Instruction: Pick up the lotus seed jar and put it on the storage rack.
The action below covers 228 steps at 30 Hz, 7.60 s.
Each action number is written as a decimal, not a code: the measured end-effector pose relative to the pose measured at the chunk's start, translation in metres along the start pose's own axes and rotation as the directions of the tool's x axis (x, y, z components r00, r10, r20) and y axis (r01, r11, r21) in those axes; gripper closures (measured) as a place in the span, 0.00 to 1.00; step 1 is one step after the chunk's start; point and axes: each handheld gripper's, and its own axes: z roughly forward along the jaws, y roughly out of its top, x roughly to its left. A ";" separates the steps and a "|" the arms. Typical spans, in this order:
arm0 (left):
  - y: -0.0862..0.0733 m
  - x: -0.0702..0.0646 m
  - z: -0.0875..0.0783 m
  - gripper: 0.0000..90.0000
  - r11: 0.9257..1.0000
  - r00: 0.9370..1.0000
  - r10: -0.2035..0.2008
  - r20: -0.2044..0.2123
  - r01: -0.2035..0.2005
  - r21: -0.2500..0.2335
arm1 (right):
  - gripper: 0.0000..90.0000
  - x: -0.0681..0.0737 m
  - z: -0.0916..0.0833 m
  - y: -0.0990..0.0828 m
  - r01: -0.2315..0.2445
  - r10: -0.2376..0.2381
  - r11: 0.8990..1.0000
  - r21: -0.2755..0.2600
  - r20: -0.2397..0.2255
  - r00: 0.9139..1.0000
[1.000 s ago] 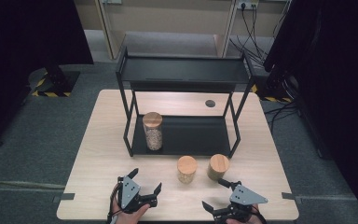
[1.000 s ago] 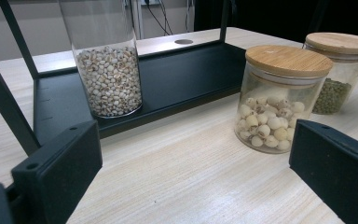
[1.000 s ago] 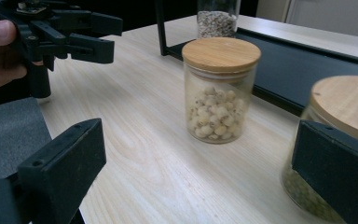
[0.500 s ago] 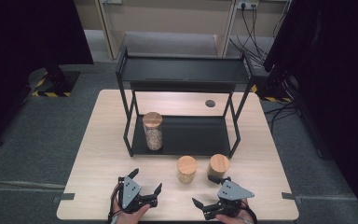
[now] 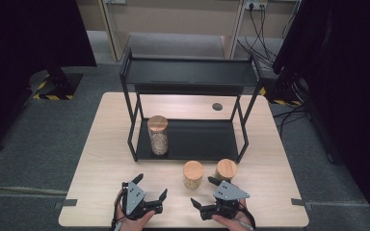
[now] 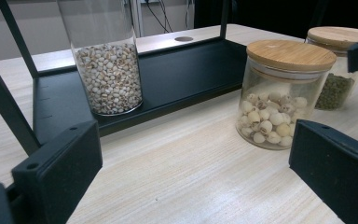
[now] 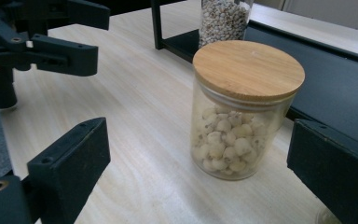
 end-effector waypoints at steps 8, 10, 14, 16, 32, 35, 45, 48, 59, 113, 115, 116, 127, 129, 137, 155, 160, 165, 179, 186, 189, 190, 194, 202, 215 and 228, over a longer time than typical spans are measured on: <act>0.000 -0.001 -0.001 0.02 1.000 1.000 0.001 -0.001 -0.001 -0.007 | 0.10 0.004 0.010 0.007 -0.007 0.007 1.000 0.009 0.042 0.999; 0.000 -0.001 -0.001 0.02 1.000 1.000 0.001 -0.001 -0.001 -0.007 | 0.11 0.006 0.012 0.008 -0.013 0.013 1.000 0.016 0.053 0.999; 0.001 -0.001 -0.001 0.02 1.000 1.000 0.001 0.002 -0.001 -0.006 | 0.12 0.009 0.017 0.010 -0.037 0.035 0.999 0.023 0.082 0.996; 0.001 -0.001 -0.001 0.02 1.000 1.000 0.001 0.004 -0.001 -0.006 | 0.12 0.012 0.019 0.011 -0.037 0.035 0.999 0.023 0.097 0.995; 0.001 -0.002 -0.001 0.02 1.000 1.000 0.000 0.012 0.000 -0.002 | 0.15 0.032 0.040 0.022 -0.048 0.036 0.998 0.052 0.197 0.980; 0.001 -0.001 -0.001 0.02 1.000 1.000 0.000 0.012 0.000 -0.002 | 0.16 0.034 0.043 0.024 -0.055 0.041 0.997 0.060 0.212 0.976; 0.001 -0.001 -0.001 0.02 1.000 1.000 -0.003 0.012 0.003 -0.001 | 0.19 0.034 0.053 0.028 -0.070 0.050 0.995 0.075 0.235 0.971; 0.001 0.000 -0.002 0.02 1.000 1.000 -0.005 0.012 0.005 -0.001 | 0.23 0.033 0.056 0.030 -0.075 0.055 0.994 0.080 0.231 0.971; 0.001 -0.001 -0.001 0.03 1.000 1.000 -0.003 0.012 0.003 0.000 | 0.28 0.032 0.056 0.031 -0.075 0.054 0.994 0.080 0.234 0.971; 0.001 0.001 -0.002 0.03 1.000 1.000 -0.015 0.015 0.015 -0.009 | 0.28 -0.028 0.043 0.103 -0.101 0.096 0.994 0.041 0.103 0.990; 0.001 0.001 -0.002 0.03 1.000 1.000 -0.015 0.014 0.015 -0.008 | 0.28 -0.031 0.045 0.107 -0.099 0.094 0.994 0.043 0.110 0.990; 0.001 0.001 -0.002 0.03 1.000 1.000 -0.016 0.015 0.016 -0.008 | 0.28 -0.032 0.046 0.109 -0.100 0.095 0.994 0.045 0.113 0.989; 0.001 0.001 -0.002 0.03 1.000 1.000 -0.018 0.016 0.018 -0.009 | 0.28 -0.047 0.068 0.123 -0.122 0.111 0.991 0.061 0.162 0.981; 0.001 0.001 -0.002 0.03 1.000 1.000 -0.018 0.016 0.019 -0.009 | 0.28 -0.048 0.072 0.125 -0.123 0.109 0.990 0.067 0.173 0.979; 0.001 0.002 -0.002 0.03 1.000 1.000 -0.019 0.016 0.019 -0.008 | 0.28 -0.049 0.092 0.126 -0.134 0.113 0.987 0.087 0.212 0.971; 0.000 0.002 -0.002 0.03 1.000 1.000 -0.020 0.019 0.020 -0.007 | 0.28 -0.048 0.120 0.123 -0.164 0.132 0.980 0.112 0.249 0.960; 0.000 0.002 -0.002 0.03 1.000 1.000 -0.019 0.019 0.019 -0.005 | 0.28 -0.047 0.124 0.121 -0.170 0.138 0.979 0.114 0.248 0.959; 0.000 0.002 -0.002 0.03 1.000 1.000 -0.018 0.019 0.018 -0.005 | 0.28 -0.046 0.131 0.119 -0.169 0.133 0.978 0.122 0.260 0.956; 0.001 0.002 -0.002 0.03 1.000 1.000 -0.015 0.020 0.015 -0.003 | 0.28 -0.042 0.141 0.115 -0.156 0.114 0.977 0.143 0.262 0.958; 0.001 0.001 -0.002 0.03 1.000 1.000 -0.013 0.021 0.013 -0.003 | 0.28 -0.042 0.144 0.113 -0.170 0.127 0.975 0.145 0.263 0.956; 0.001 0.001 -0.002 0.03 1.000 1.000 -0.013 0.021 0.013 -0.003 | 0.28 -0.044 0.144 0.114 -0.173 0.131 0.974 0.147 0.260 0.957; 0.001 0.001 -0.001 0.03 1.000 1.000 -0.012 0.021 0.012 -0.002 | 0.28 -0.045 0.143 0.114 -0.173 0.131 0.973 0.149 0.258 0.957; 0.001 0.001 -0.001 0.03 1.000 1.000 -0.011 0.023 0.011 0.000 | 0.21 -0.046 0.141 0.118 -0.187 0.143 0.970 0.154 0.255 0.956; 0.000 0.001 -0.001 0.03 1.000 1.000 -0.013 0.024 0.013 -0.002 | 0.09 -0.037 0.126 0.132 -0.160 0.114 0.977 0.144 0.283 0.952; 0.000 0.001 0.000 0.03 1.000 1.000 -0.014 0.019 0.014 0.003 | 0.06 -0.039 0.101 0.131 -0.159 0.131 0.982 0.102 0.242 0.961; 0.000 0.001 0.001 0.03 1.000 1.000 -0.013 0.021 0.013 0.008 | 0.06 -0.045 0.068 0.119 -0.162 0.150 0.986 0.048 0.188 0.970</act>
